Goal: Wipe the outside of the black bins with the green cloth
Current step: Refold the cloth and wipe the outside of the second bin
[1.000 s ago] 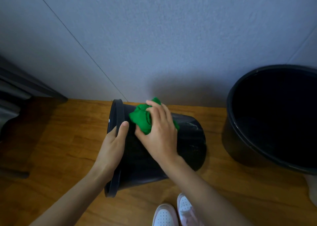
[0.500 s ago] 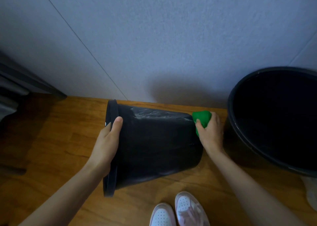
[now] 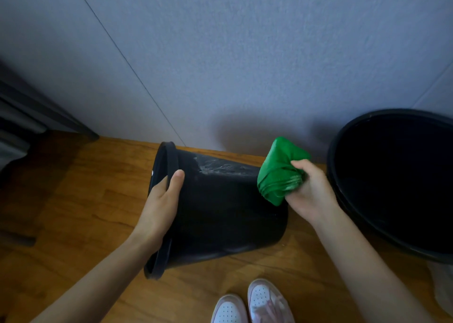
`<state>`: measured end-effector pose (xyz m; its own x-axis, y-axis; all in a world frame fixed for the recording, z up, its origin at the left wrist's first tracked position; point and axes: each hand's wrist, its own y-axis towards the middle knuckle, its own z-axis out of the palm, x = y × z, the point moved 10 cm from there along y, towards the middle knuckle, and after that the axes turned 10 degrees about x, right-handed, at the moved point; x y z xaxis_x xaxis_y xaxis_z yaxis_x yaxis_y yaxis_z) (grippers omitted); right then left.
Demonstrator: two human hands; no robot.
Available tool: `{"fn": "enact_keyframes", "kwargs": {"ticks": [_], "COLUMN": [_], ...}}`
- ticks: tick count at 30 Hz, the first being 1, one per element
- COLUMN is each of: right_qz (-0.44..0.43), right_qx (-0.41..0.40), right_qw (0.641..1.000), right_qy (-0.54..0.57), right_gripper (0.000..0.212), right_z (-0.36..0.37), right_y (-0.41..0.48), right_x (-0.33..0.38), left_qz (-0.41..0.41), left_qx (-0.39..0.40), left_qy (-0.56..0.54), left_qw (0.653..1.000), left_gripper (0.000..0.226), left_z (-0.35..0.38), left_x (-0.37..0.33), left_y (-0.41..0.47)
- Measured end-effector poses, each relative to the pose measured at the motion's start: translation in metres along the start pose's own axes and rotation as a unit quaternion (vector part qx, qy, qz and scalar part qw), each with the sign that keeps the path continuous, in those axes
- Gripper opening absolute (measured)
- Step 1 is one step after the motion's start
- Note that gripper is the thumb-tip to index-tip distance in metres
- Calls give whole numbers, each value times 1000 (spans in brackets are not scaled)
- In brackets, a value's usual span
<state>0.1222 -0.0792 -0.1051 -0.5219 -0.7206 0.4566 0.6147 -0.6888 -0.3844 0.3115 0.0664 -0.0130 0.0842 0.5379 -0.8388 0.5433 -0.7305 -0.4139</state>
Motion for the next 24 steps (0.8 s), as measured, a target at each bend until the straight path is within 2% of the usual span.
{"fn": "enact_keyframes", "kwargs": {"ticks": [1,4,7,9,11,12,14,16,17,18,22,23,24], "right_qz": [6,1,-59,-138,-208,-237,-271,-263,-257,-254,-235,-233,-238], "right_qx": [-3,-4,-59,-129,-180,-179,-118,-37,-7,12,74,91,99], "right_qw": [1000,998,976,913,817,778,721,676,670,680,743,742,720], "right_qy": [-19,-69,-200,-361,-506,-554,-627,-687,-697,-687,-622,-623,-645], "right_gripper": [26,49,51,58,71,73,76,78,76,72,43,41,43], "right_z": [-3,-6,-13,-11,3,15,36,49,49,48,45,46,48], "right_y": [0,0,-4,-13,-25,-31,-34,-32,-31,-30,-29,-28,-28], "right_x": [-1,1,16,37,49,48,29,2,-5,-4,12,11,10], "left_qz": [-1,-6,-3,5,19,25,33,33,31,31,30,28,27], "left_qx": [-3,-9,0,5,13,19,31,34,35,38,46,44,43], "left_qy": [-4,-13,-10,3,12,15,23,30,32,32,29,23,18], "left_qw": [1000,1000,1000,1000,1000,999,999,998,998,998,998,998,999], "left_gripper": [27,26,26,27,27,28,27,29,30,31,31,31,31], "left_z": [-1,-3,0,3,6,8,12,13,13,13,14,13,13], "left_x": [1,3,1,-2,-5,-7,-9,-8,-8,-8,-8,-8,-8], "left_y": [0,1,0,-1,-2,-3,-3,-3,-3,-3,-1,-1,-1]}}
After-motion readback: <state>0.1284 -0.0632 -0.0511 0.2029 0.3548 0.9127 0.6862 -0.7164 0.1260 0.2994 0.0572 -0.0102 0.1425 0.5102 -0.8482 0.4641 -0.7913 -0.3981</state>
